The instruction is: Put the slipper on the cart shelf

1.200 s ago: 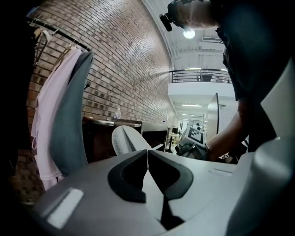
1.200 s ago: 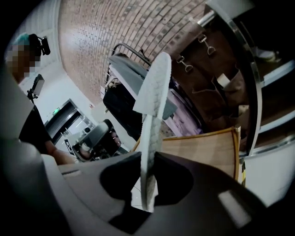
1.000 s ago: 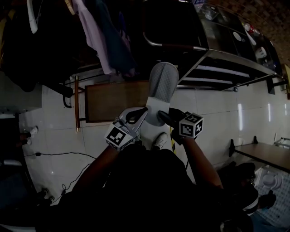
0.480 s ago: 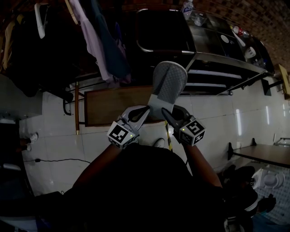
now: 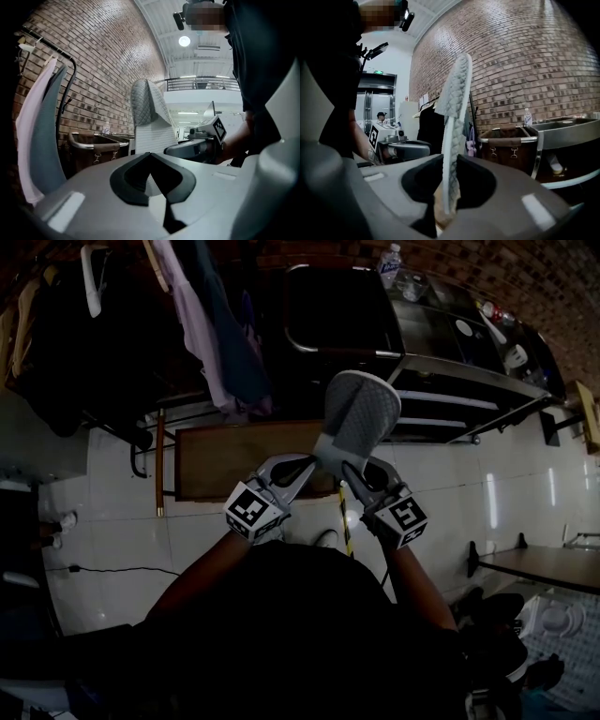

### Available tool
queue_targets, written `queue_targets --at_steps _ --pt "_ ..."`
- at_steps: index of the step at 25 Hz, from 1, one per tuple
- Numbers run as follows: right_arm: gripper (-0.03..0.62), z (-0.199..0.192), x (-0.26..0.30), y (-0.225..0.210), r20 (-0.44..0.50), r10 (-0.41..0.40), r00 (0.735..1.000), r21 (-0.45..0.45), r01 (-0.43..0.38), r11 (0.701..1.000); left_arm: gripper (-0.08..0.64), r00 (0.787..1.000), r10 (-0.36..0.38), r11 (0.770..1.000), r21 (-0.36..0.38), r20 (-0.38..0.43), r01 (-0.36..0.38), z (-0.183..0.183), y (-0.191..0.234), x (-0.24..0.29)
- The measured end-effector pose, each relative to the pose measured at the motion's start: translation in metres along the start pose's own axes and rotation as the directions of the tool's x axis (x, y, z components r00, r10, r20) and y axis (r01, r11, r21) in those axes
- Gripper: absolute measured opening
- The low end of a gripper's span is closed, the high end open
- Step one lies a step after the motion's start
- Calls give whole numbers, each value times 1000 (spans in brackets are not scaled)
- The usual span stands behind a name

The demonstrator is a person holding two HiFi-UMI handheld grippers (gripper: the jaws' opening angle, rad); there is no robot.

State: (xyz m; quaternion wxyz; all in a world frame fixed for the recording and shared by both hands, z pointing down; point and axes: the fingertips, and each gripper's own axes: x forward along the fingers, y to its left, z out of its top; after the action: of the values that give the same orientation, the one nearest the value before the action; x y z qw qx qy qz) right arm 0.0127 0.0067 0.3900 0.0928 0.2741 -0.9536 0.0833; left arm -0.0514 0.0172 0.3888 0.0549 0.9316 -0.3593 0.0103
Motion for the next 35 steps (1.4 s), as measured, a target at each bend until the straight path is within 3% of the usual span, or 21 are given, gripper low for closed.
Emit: queue_targets --at_steps 3,8,17,23,30,35 --pt "64 -3 -1 1 -1 -3 1000 14 3 1000 0 999 -4 1000 5 -39 4 -10 -3 -2" --pt "64 -9 -1 6 -14 1 1000 19 -1 1000 2 1000 7 999 -47 26 -6 -7 2 -10" --pt "64 -17 0 4 -33 -5 999 43 6 999 2 999 -10 1000 -17 31 11 -5 2 -6" --pt "64 -36 2 2 -97 4 995 85 4 996 2 999 -43 999 -6 32 43 -6 2 -3" --pt "64 -60 12 -2 -189 -18 982 186 54 981 2 996 -82 996 -30 26 83 -13 13 -7" --pt "64 -90 9 -8 -257 -46 965 287 122 950 2 992 -130 991 -37 2 130 -27 23 -3"
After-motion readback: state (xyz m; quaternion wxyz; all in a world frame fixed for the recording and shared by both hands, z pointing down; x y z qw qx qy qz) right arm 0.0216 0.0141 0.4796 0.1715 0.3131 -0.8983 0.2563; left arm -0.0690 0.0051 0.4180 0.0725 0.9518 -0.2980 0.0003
